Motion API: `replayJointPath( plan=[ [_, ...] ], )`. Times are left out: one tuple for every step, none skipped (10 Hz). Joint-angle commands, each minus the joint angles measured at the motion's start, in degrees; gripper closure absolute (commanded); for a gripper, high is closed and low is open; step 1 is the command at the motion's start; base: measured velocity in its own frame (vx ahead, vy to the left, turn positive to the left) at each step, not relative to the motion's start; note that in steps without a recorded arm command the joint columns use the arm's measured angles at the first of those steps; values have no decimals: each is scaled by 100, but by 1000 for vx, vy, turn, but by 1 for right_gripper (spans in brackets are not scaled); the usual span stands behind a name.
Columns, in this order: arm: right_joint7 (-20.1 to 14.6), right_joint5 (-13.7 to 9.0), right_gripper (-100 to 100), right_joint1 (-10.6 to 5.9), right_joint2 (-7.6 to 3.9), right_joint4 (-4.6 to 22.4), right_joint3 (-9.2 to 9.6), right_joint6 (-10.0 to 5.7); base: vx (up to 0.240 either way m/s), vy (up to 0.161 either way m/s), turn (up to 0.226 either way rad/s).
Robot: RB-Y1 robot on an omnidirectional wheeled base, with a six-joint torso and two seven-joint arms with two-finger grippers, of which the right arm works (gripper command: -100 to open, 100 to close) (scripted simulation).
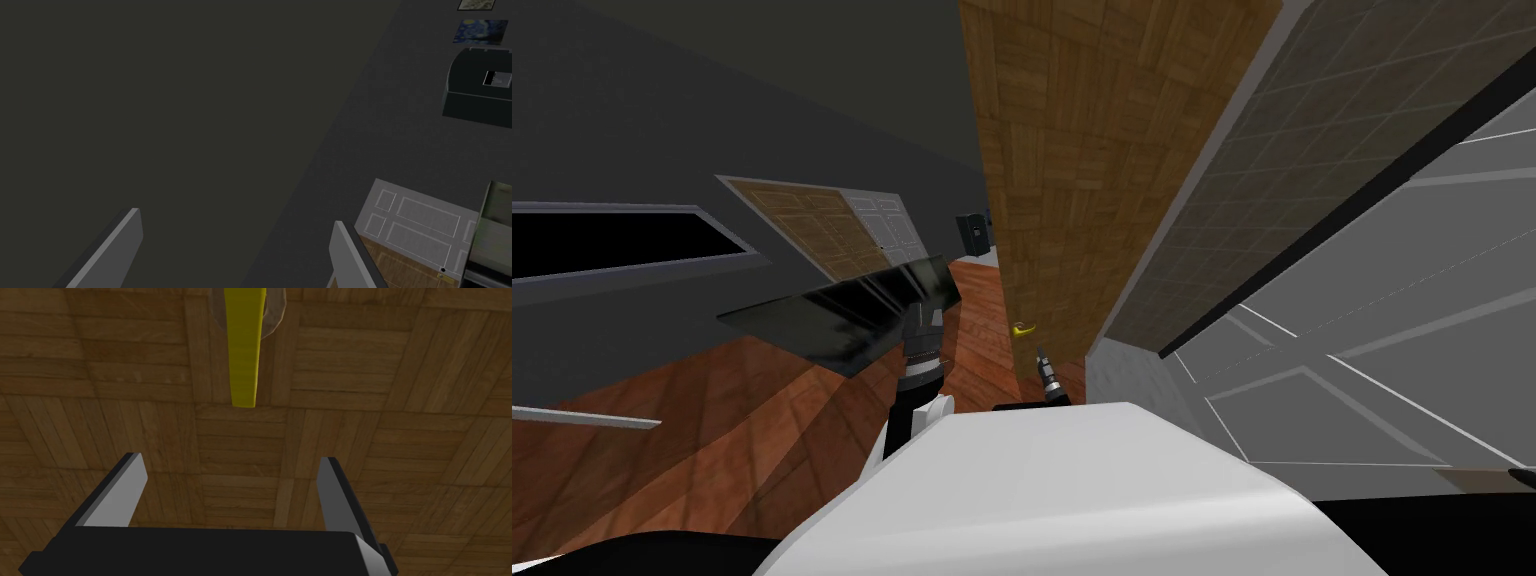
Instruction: Push the door open
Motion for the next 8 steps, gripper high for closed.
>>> replayJointPath(
  plan=[
    [62, -38, -100, 22, 58, 24, 166, -35, -29, 28, -152],
    [106, -73, -100, 38, 111, 18, 303, -42, -33, 36, -142],
    [96, -52, -100, 4, 108, 56, 218, -38, -16, 21, -28],
    [88, -59, -100, -54, -84, 99, 194, -32, 81, 26, 18],
    [81, -60, -100, -86, -152, 118, 172, -22, 192, 56, 11],
    [73, -61, -100, -122, -192, 139, 147, -10, 243, 93, 15],
    [64, -62, -100, -159, -191, 160, 121, 1, 221, 82, 15],
    [52, -63, -100, -213, -122, 191, 84, 18, 251, 83, 25]
  ],
)
